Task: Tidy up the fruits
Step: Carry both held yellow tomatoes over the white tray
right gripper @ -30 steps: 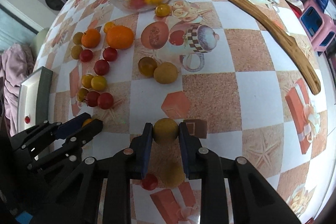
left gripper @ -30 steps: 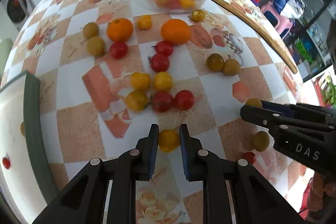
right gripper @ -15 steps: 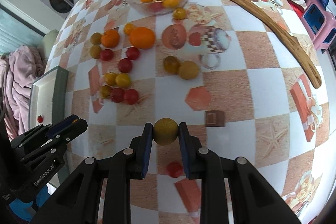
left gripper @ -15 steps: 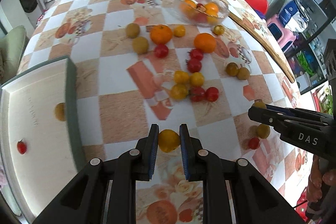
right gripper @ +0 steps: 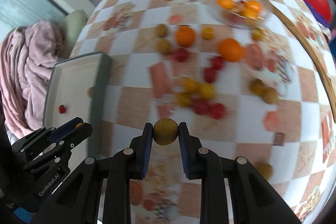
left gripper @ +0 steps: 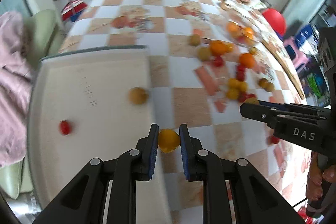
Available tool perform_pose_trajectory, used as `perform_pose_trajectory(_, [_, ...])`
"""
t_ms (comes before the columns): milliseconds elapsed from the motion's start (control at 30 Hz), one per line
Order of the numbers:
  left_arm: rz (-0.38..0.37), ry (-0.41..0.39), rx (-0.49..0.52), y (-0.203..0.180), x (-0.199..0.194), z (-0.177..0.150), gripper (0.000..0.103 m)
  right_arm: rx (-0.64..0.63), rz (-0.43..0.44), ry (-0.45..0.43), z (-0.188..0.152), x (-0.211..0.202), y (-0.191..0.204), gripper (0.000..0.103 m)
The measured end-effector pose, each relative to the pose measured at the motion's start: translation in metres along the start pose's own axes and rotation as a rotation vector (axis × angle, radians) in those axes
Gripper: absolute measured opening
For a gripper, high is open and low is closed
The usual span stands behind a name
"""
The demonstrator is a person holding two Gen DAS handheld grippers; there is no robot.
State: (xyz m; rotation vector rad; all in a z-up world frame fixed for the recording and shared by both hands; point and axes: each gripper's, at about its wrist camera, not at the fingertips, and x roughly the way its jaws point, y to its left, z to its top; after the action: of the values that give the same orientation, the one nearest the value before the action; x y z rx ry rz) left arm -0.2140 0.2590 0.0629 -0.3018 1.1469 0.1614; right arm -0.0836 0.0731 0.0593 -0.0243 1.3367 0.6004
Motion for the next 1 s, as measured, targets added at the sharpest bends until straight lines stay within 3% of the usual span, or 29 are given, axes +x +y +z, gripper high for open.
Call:
perform_pose_trajectory(500, [0.159,0.016,-0.161,0.109,-0.01,-0.041,0.022,-0.182,0.088,0.067,0.011,0.045,0.121,0.027])
perform_pose_trajectory(1000, [0.236,0.057,-0.118,0.119,0.005,-0.062,0.022,-0.231,0.047,0.139,0.008,0.091,0.149,0.028])
